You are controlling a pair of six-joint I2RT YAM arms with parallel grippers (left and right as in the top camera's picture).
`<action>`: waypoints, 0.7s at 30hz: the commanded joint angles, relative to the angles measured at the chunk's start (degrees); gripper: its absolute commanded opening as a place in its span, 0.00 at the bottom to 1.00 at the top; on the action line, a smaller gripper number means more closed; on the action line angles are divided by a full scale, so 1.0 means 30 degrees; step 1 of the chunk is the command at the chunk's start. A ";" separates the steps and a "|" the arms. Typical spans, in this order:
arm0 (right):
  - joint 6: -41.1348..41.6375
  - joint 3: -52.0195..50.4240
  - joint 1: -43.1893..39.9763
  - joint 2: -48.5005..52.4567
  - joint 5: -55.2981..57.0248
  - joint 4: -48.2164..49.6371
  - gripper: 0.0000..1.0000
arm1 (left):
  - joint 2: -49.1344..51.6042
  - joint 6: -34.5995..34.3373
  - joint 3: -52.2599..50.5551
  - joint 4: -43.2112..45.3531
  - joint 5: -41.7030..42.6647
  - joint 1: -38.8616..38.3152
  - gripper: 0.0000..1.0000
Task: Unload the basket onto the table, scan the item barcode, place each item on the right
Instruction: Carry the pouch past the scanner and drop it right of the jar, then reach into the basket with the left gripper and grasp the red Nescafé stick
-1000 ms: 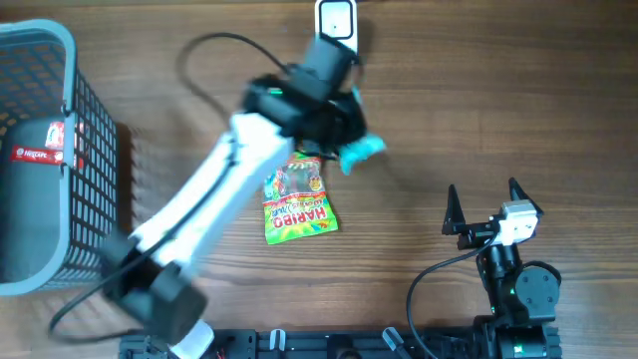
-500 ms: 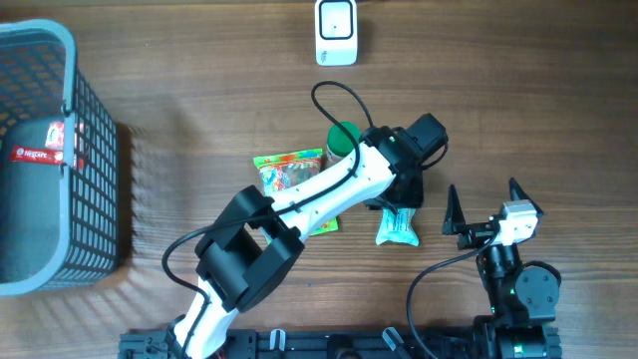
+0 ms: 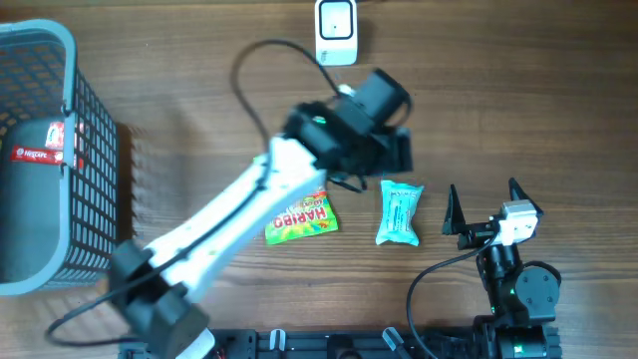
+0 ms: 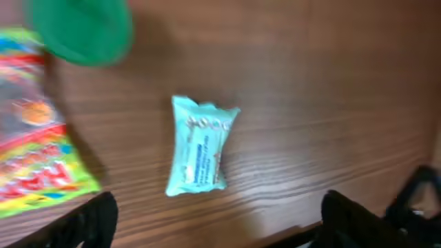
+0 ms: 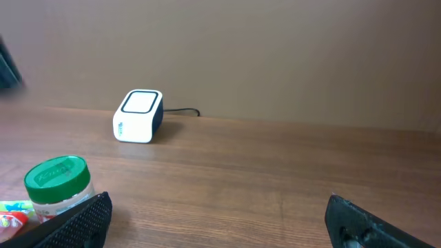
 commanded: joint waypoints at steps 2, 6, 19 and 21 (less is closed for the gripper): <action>-0.0335 -0.0022 0.0036 -0.0102 0.0197 0.0029 1.00 | -0.3475 0.1814 0.0131 -0.0634 -0.2193 0.3111 0.94; -0.0335 -0.0022 0.0036 -0.0102 0.0189 0.0029 1.00 | -0.7067 0.2710 0.0131 -0.0707 -0.2616 0.8641 0.98; -0.0342 -0.0022 0.0036 -0.0102 0.0197 0.0029 1.00 | -0.9879 0.3577 0.0131 0.4131 -0.3687 1.9475 1.00; -0.0350 -0.0022 0.0036 -0.0102 0.0197 0.0029 1.00 | -0.8794 0.3570 0.0131 0.4095 -0.3861 2.0531 1.00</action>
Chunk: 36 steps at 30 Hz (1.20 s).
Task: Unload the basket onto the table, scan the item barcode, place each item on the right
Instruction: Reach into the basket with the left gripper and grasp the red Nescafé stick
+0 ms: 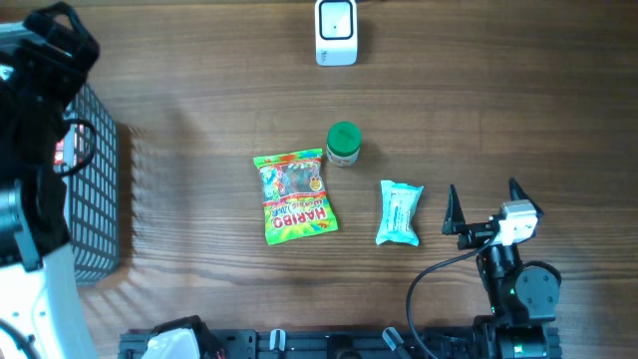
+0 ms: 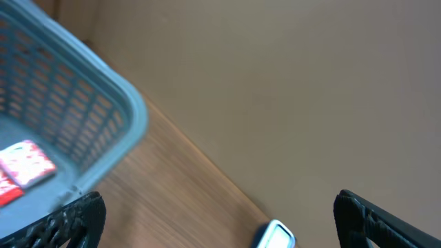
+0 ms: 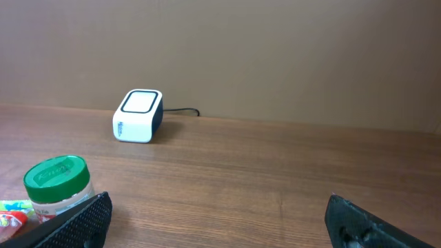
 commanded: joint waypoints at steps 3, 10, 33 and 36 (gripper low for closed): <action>-0.0270 -0.0022 0.0036 -0.0102 0.0197 0.0022 1.00 | 0.2951 0.0350 0.0124 -0.0393 -0.0670 0.2433 1.00; -0.0270 -0.0022 0.0036 -0.0102 0.0197 0.0029 1.00 | 0.7664 -0.3264 0.0124 -0.0918 -0.0663 0.5632 1.00; -0.0270 -0.0022 0.0036 -0.0102 0.0197 0.0029 1.00 | 1.6662 -0.4160 0.0051 -0.0204 -0.2885 0.8808 0.60; -0.0270 -0.0022 0.0036 -0.0102 0.0189 0.0029 1.00 | 1.7697 -0.4233 0.0051 0.0291 -0.2936 0.8808 0.60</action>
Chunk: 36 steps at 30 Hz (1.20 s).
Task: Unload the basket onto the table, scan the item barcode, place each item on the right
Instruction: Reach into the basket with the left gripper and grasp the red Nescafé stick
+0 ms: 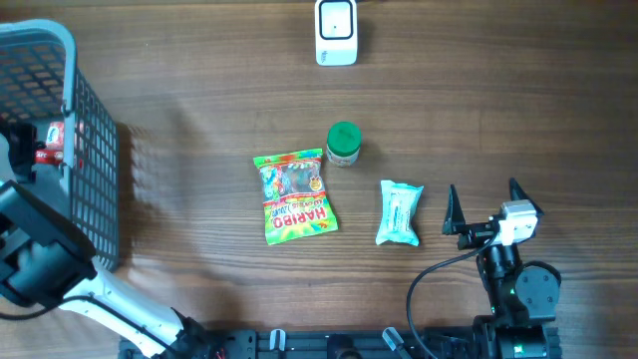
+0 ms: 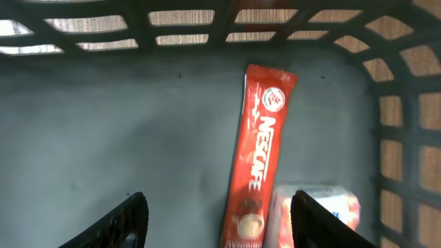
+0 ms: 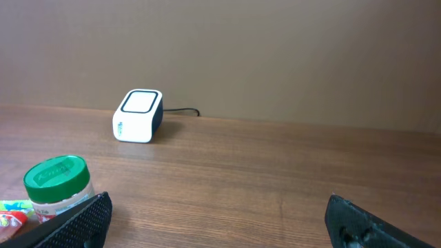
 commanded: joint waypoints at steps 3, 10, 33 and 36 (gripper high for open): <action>-0.0255 -0.0022 0.0036 -0.0102 0.0197 0.0029 1.00 | 0.2288 -0.0117 0.0051 0.0627 -0.0364 -0.0066 0.62; -0.0270 -0.0022 0.0036 -0.0102 0.0197 0.0029 1.00 | 0.2900 0.0029 0.0051 0.1596 -0.0291 -0.0124 0.56; -0.0262 -0.0022 0.0036 -0.0102 0.0197 0.0029 1.00 | 0.6113 0.3497 0.0058 -0.6448 -0.1290 -0.0787 0.04; -0.0262 -0.0022 0.0036 -0.0102 0.0197 0.0029 1.00 | 0.5909 0.3548 0.0182 -0.7519 -0.1275 -0.0787 0.04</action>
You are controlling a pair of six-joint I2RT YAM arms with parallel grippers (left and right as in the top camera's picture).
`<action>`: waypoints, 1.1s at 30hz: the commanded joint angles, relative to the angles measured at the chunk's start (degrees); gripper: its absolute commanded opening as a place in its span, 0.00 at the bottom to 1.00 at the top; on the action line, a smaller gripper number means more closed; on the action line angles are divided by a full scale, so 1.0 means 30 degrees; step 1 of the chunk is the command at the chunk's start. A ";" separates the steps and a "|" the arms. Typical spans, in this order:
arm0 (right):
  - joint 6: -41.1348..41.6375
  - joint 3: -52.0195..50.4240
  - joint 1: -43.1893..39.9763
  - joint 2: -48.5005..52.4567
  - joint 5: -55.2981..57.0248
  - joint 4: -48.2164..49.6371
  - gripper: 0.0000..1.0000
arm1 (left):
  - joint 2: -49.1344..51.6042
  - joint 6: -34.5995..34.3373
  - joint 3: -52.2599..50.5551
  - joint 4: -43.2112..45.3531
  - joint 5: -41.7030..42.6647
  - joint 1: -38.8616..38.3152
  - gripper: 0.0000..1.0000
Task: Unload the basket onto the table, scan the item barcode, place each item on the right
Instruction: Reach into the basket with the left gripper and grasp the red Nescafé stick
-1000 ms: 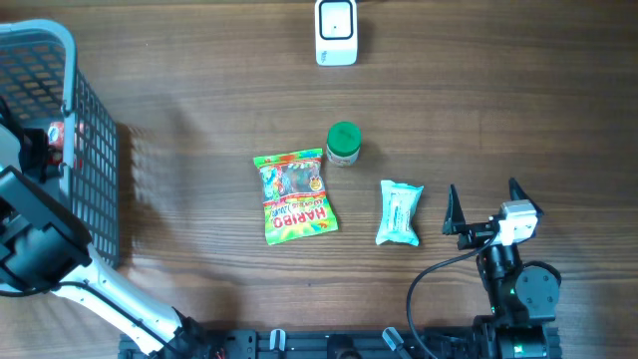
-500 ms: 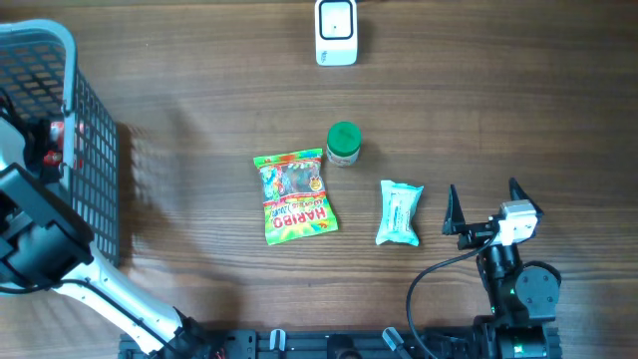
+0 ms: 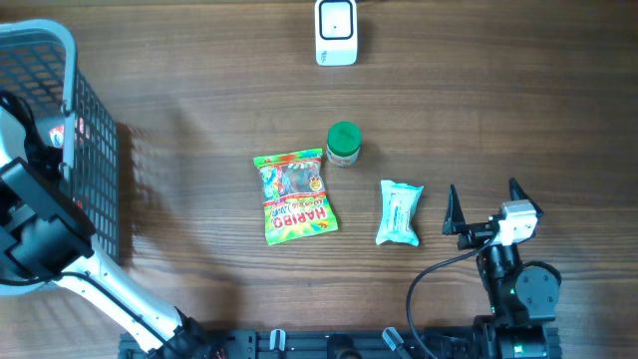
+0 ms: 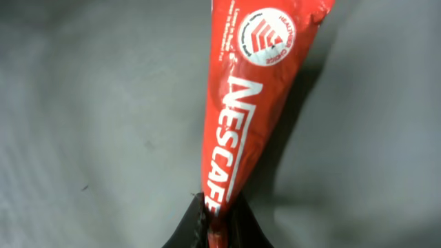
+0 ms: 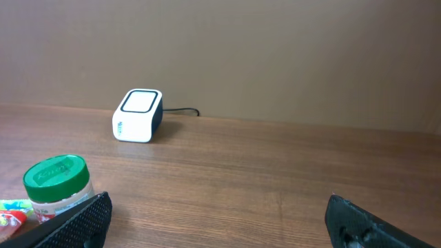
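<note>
A red Nescafe stick (image 4: 248,103) lies on the grey floor of the basket (image 4: 83,103). My left gripper (image 4: 219,227) is shut on the stick's near end, its dark jaws pinching the wrapper. From overhead, the left arm (image 3: 35,229) reaches into the blue-grey basket (image 3: 60,40) at the far left and hides the stick. The white barcode scanner (image 3: 336,30) stands at the back centre and also shows in the right wrist view as the scanner (image 5: 138,116). My right gripper (image 3: 482,186) rests open at the front right, the same gripper (image 5: 217,224) holding nothing.
On the table's middle lie a Haribo bag (image 3: 294,196), a green-lidded jar (image 3: 343,144) and a teal packet (image 3: 400,212). The jar (image 5: 55,182) stands left of the right gripper. The basket's mesh wall (image 3: 95,150) rises between the left arm and the table's middle.
My left gripper was open above the Nescafe stick in the basket; now it is low and shut on the stick's near end. The right arm has not moved.
My left gripper was open over the teal packet at mid-table. Then the arm was at the far left by the basket. Then the gripper hung open inside the basket over the Nescafe stick, and now it is shut on it.
</note>
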 commanded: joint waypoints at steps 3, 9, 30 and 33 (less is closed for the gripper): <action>-0.0204 -0.0022 0.0036 -0.0102 0.0189 0.0029 1.00 | 0.0831 0.0372 -0.0255 -0.1457 0.2637 0.0109 0.04; -0.0197 -0.0022 0.0036 -0.0102 0.0189 0.0029 1.00 | -0.5493 0.0350 0.0729 -0.1071 0.3504 0.0102 0.04; -0.0197 -0.0022 0.0036 -0.0102 0.0189 0.0029 0.99 | -0.7249 -0.1290 -0.7766 0.1712 0.4852 0.0036 1.00; -0.0204 -0.0022 0.0036 -0.0102 0.0189 0.0029 1.00 | -0.6929 -0.1304 -0.9923 0.3519 0.4845 0.0044 1.00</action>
